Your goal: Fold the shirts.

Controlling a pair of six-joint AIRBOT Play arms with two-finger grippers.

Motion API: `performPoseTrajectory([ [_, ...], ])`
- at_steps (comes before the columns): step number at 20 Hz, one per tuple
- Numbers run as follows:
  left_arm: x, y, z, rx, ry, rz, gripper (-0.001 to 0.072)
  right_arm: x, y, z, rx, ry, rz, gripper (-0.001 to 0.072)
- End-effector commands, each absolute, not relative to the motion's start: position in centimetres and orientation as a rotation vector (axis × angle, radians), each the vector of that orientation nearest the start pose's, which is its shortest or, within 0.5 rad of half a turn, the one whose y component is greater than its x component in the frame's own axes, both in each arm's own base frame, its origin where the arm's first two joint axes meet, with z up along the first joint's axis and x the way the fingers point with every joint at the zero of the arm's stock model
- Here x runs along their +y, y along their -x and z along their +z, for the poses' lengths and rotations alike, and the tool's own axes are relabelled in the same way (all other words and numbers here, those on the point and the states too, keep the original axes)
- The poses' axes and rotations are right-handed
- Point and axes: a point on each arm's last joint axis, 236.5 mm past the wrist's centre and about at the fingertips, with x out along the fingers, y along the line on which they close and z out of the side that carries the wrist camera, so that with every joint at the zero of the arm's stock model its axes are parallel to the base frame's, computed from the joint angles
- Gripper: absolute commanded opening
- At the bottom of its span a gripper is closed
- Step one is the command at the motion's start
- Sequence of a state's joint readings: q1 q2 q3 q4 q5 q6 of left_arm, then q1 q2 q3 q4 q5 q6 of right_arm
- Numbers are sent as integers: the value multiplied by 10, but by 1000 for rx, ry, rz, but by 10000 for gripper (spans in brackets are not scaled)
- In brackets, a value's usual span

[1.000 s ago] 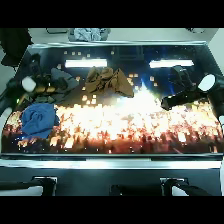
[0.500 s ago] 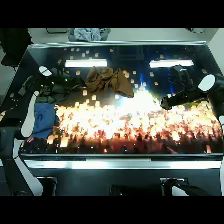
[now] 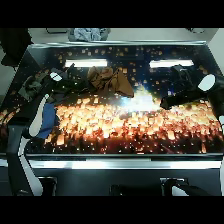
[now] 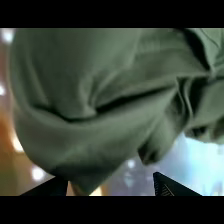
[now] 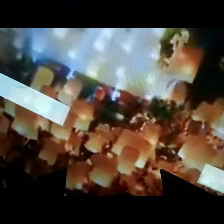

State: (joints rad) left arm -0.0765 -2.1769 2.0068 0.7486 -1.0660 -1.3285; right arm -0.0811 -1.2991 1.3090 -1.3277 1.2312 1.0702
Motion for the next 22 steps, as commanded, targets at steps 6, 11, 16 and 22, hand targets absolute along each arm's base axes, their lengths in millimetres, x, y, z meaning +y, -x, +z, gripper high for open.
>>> performPoseTrajectory([
  [6,-196,-598,-69,1112,617,-505,27,28,-406,57,1136,151,395,693],
  [11,-192,-602,49,886,466,-605,26,27,-414,73,1069,250,433,693],
  [16,-216,-514,316,383,249,-780,27,16,-422,195,798,387,355,693],
  [22,-247,-319,540,-163,223,-948,27,10,-340,396,326,515,177,683],
])
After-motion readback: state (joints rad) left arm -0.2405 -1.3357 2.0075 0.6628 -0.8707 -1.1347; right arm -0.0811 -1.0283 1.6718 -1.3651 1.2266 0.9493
